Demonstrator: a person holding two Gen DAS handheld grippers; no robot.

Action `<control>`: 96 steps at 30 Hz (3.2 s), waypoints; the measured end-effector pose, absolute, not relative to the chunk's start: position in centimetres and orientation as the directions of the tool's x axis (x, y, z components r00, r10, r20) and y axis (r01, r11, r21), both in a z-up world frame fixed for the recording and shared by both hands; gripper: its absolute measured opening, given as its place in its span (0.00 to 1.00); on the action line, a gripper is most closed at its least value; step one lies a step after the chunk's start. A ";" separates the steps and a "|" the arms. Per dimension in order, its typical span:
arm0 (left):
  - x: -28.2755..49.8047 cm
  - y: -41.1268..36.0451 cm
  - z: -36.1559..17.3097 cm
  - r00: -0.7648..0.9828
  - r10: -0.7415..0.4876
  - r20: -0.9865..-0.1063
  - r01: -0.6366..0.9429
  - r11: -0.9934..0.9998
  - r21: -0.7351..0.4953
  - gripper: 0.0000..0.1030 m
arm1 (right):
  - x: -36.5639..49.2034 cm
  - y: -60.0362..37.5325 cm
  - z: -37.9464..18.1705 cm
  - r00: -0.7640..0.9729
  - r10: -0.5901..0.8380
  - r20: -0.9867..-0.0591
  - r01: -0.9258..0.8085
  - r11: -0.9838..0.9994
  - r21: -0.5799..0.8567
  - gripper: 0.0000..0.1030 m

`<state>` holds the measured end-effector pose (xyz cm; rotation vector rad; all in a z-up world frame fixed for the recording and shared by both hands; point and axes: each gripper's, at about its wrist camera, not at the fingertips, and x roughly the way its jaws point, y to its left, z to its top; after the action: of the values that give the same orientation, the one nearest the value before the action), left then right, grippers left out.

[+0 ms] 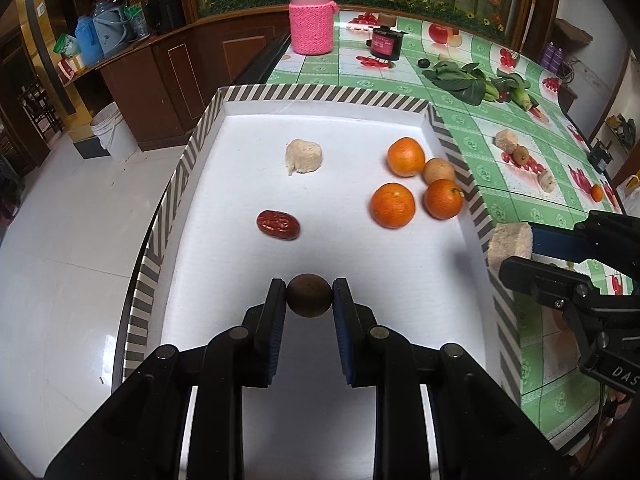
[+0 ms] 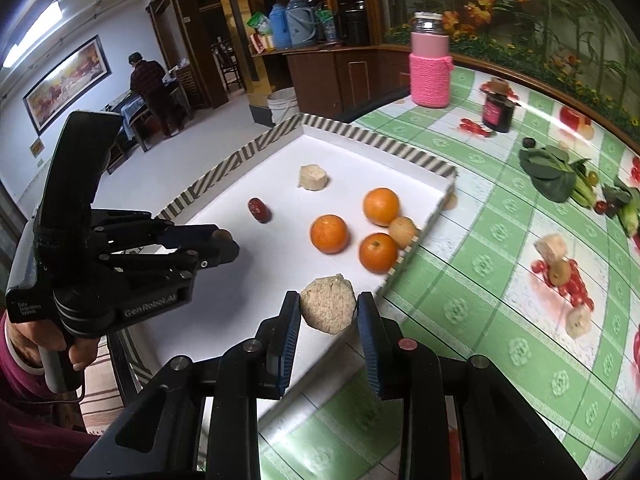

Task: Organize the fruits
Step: 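Carry brown ball with left gripper while right gripper carries tan ball over tray, then open left gripper releasing brown ball while right gripper releases tan ball into tray, then move both grippers back over the tablecloth toward the remaining fruit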

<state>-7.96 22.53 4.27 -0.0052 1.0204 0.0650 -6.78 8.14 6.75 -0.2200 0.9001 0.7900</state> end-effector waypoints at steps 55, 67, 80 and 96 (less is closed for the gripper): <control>-6.1 24.6 2.6 0.476 0.100 -0.874 -0.156 0.987 0.028 0.44 | -5.0 10.3 4.8 0.314 0.519 -0.795 -0.712 0.683 0.164 0.46; -6.8 22.7 4.4 0.512 0.114 -0.852 -0.164 0.986 0.034 0.68 | -5.5 4.1 6.9 0.393 0.524 -0.756 -0.638 0.747 0.186 0.54; -5.9 14.9 5.6 0.532 0.020 -0.846 -0.026 1.000 0.007 0.68 | -5.7 -6.3 6.1 0.480 0.425 -0.767 -0.476 0.861 0.179 0.60; -3.8 5.5 5.1 0.497 -0.068 -0.865 0.151 0.988 0.009 0.68 | -4.6 -15.9 4.1 0.517 0.310 -0.798 -0.319 0.935 0.156 0.62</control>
<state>-3.78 5.54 5.10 0.0873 1.0423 -0.1328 -4.58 -15.93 4.08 -0.0104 0.9555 0.3777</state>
